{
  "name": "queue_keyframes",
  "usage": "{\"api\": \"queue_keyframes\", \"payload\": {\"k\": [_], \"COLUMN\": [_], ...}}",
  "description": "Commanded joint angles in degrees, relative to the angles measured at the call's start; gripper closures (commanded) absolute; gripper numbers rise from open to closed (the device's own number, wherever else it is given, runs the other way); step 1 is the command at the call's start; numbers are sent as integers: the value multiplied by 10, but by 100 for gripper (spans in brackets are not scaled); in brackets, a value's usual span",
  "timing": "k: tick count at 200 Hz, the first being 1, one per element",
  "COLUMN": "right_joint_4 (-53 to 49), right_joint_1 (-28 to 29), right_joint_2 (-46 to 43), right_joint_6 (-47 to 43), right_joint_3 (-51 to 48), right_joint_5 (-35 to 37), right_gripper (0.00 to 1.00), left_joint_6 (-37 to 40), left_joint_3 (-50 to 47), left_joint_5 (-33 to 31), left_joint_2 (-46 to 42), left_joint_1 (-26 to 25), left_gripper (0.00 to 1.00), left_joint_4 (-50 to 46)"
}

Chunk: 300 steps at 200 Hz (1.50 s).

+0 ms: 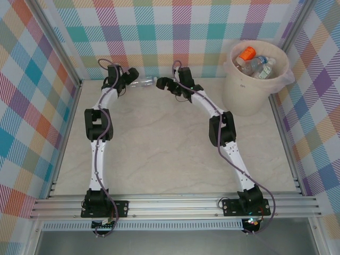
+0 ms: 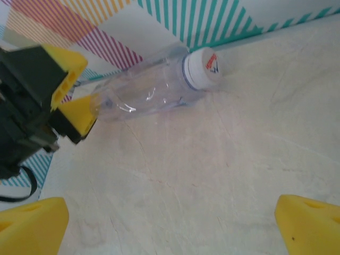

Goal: Put the plastic bottles in the bin

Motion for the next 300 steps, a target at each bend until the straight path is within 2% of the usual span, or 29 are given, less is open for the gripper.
{"api": "queue_keyframes", "payload": {"k": [1, 46, 85, 117, 184, 219, 300], "right_joint_4": [-6, -23, -29, -16, -4, 3, 51], "right_joint_1": [1, 1, 1, 1, -4, -7, -11], "right_joint_2": [-64, -83, -125, -171, -220, -243, -360], "right_joint_6": [-29, -35, -32, -31, -30, -31, -21], "right_joint_3": [-10, -13, -66, -137, -212, -245, -402], "right_joint_5": [-21, -31, -11, 16, 31, 39, 71], "right_gripper": [0, 0, 0, 0, 0, 0, 0], "left_joint_6": [6, 14, 24, 38, 116, 148, 164], "left_joint_3": [44, 30, -121, -178, -151, -197, -208], "left_joint_5": [64, 136, 168, 178, 196, 181, 174], "left_joint_2": [25, 11, -78, -116, -116, -154, -177], "left_joint_1": [8, 6, -8, -20, -57, -88, -119], "left_gripper": [0, 0, 0, 0, 0, 0, 0], "left_joint_4": [-3, -14, 57, 56, -28, -38, -75]}}
